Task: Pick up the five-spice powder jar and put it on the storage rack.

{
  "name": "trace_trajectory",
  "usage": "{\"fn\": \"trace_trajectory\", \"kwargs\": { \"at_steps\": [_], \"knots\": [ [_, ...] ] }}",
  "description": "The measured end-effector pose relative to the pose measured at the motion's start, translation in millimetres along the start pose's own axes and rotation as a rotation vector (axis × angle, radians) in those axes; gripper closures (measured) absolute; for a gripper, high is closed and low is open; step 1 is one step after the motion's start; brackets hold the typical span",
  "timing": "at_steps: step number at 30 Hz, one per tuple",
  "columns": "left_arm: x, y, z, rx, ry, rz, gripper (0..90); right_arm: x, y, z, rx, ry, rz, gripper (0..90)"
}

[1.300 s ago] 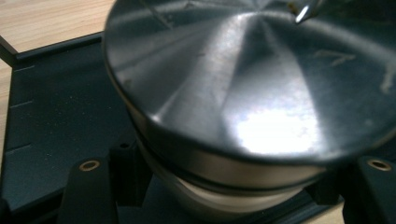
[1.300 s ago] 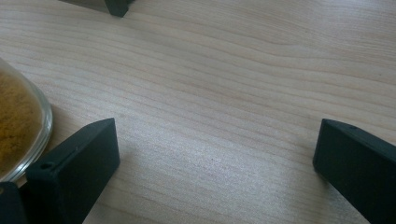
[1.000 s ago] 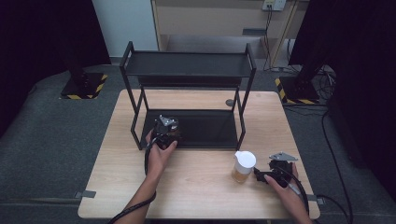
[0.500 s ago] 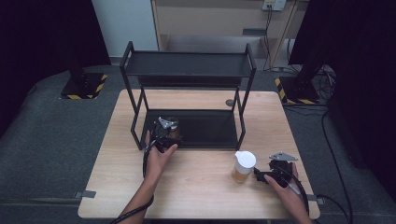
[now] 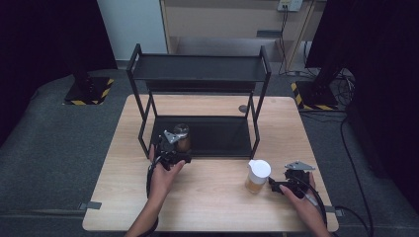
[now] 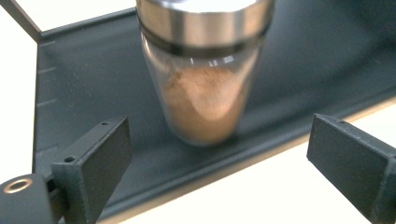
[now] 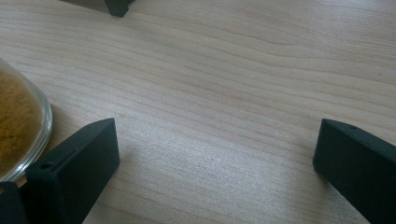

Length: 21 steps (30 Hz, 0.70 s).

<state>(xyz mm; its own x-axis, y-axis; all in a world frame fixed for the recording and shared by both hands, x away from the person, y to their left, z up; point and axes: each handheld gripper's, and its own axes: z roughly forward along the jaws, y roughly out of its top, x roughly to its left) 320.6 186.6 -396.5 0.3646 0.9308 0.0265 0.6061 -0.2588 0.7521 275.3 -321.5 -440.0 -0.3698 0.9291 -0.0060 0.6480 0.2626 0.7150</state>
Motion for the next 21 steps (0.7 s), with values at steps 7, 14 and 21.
{"fn": "trace_trajectory", "kwargs": {
  "at_steps": [7,14,21],
  "knots": [
    [-2.1,-12.7,-20.9,-0.007,-0.019,0.017,5.1,0.0,0.1,-0.1,0.001,0.000,0.000,1.4],
    [-1.2,-23.3,-36.9,-0.011,-0.023,0.015,5.2,0.0,0.0,0.0,0.000,0.000,0.000,1.4],
    [7.0,-36.4,-50.9,-0.003,-0.003,0.005,4.9,0.0,0.0,0.0,0.000,0.000,0.000,1.4]
  ]
}}
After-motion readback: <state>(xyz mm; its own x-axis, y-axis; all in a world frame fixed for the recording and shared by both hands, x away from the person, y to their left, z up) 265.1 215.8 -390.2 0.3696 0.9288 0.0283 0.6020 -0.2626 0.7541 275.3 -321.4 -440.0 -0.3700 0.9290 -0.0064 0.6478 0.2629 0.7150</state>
